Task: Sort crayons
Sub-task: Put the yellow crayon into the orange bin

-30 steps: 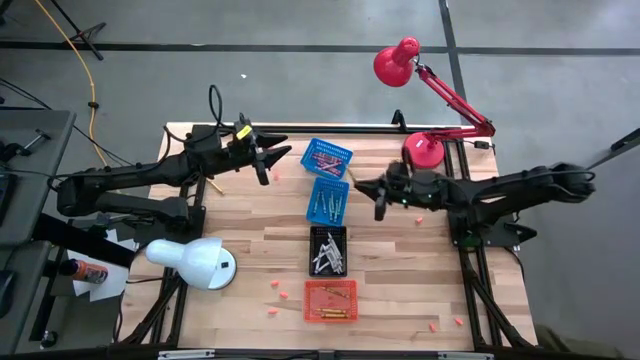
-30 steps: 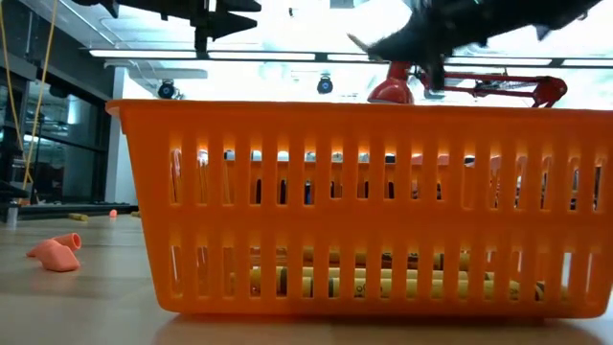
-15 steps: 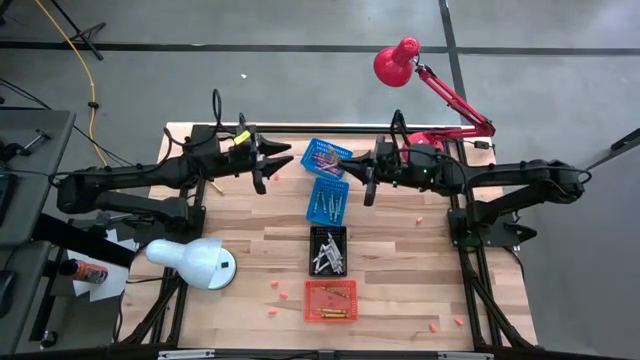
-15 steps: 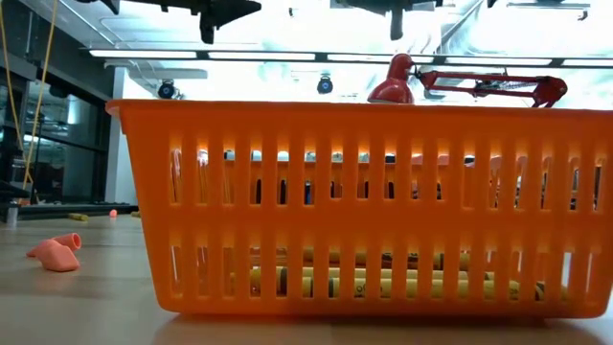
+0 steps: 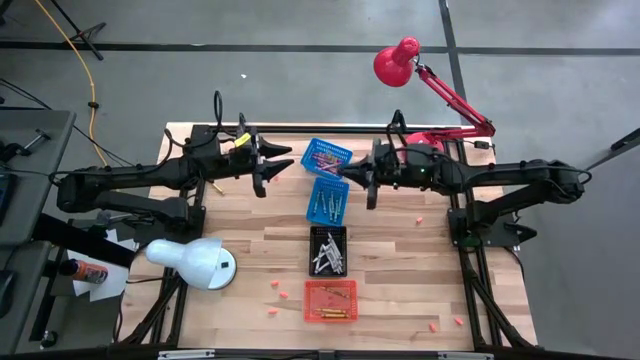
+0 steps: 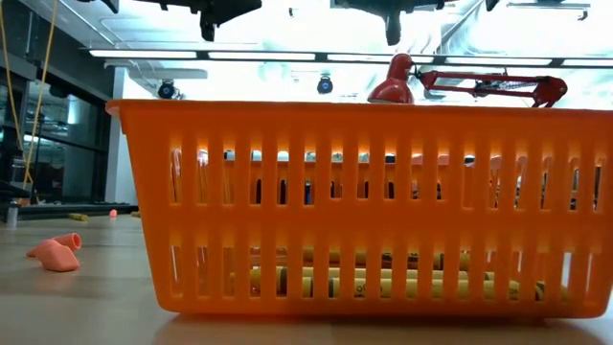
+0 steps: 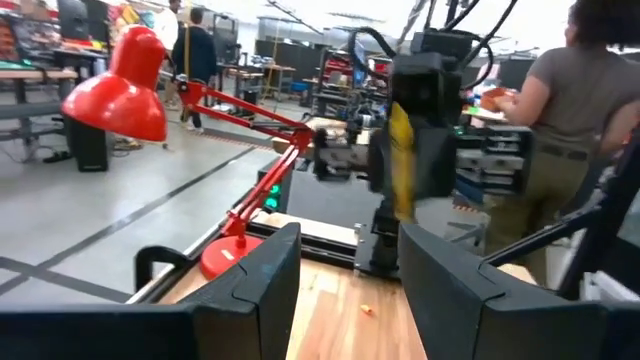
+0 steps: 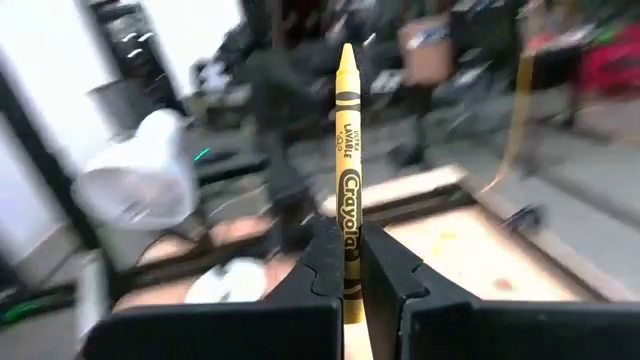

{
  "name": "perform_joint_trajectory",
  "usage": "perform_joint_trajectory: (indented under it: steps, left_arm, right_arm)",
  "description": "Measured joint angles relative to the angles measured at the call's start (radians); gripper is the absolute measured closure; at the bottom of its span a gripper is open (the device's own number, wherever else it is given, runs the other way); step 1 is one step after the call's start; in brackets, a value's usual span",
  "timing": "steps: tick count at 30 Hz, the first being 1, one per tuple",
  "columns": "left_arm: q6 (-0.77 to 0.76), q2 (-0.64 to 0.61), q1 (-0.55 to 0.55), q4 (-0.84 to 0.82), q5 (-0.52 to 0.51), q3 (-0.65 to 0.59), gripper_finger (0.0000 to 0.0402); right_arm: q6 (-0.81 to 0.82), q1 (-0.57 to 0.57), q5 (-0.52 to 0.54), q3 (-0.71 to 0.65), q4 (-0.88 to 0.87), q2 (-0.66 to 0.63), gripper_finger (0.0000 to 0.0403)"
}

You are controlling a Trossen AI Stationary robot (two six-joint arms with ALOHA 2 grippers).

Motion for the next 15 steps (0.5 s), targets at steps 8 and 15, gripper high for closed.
perform_joint_trajectory:
  steps: [8, 15]
  left_arm:
    - [0.025, 0.000, 0.001, -0.001, -0.093, 0.000, 0.0243]
    - [0.030, 0.001, 0.001, -0.014, -0.125, 0.000, 0.0243]
  right_arm:
    - [0.231, 0.122, -0.271, 0.000, -0.235, 0.070, 0.0402]
    - [0.407, 0.344, -0.299, 0.000, -0.220, 0.231, 0.0402]
